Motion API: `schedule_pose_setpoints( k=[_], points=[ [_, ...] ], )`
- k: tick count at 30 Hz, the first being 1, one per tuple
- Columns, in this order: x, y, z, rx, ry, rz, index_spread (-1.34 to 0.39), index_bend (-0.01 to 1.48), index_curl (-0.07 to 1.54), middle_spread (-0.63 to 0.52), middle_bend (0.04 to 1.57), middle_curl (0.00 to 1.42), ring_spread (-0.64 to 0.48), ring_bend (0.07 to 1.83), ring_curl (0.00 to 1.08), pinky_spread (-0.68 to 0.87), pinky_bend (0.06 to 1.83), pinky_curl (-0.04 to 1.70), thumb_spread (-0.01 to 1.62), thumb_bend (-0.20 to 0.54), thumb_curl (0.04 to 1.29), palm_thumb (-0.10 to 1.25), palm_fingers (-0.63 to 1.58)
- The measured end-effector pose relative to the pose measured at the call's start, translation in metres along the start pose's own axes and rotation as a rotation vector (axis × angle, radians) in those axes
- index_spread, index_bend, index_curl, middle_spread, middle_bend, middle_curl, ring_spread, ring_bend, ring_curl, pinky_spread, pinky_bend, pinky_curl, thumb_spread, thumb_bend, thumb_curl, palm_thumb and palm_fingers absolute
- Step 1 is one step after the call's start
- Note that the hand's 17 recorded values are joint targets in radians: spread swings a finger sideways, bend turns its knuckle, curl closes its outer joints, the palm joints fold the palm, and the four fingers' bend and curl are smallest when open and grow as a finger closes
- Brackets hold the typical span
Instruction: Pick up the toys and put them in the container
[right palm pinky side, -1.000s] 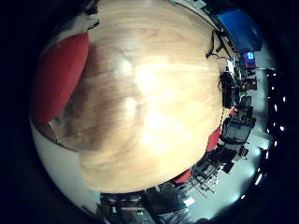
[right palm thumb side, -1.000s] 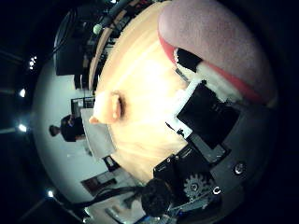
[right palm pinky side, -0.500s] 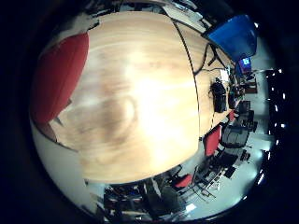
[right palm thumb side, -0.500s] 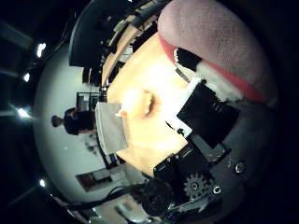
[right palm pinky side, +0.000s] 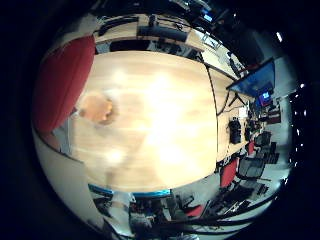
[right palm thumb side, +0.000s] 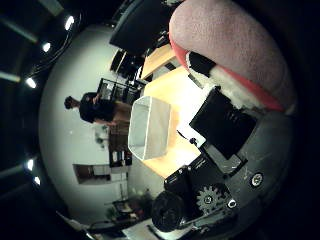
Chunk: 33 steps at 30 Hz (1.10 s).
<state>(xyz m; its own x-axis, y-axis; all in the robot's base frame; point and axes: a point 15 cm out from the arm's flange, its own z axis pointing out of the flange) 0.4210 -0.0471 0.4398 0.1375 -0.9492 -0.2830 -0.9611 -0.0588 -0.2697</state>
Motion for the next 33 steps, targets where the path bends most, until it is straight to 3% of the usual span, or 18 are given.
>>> schedule_pose_setpoints(
  k=[18, 33],
  points=[
    [-0.220, -0.018, 0.047, -0.061, -0.051, -0.303, -0.58, 0.27, 0.61, -0.45, 0.71, 0.65, -0.33, 1.19, 0.47, -0.52, 1.18, 0.47, 0.96, -0.015, 0.43, 1.13, 1.19],
    [-0.331, -0.015, 0.108, -0.144, -0.044, -0.482, -0.60, 0.21, 0.67, -0.45, 0.70, 0.65, -0.34, 1.19, 0.47, -0.52, 1.18, 0.47, 0.98, -0.014, 0.42, 1.14, 1.18]
  ],
)
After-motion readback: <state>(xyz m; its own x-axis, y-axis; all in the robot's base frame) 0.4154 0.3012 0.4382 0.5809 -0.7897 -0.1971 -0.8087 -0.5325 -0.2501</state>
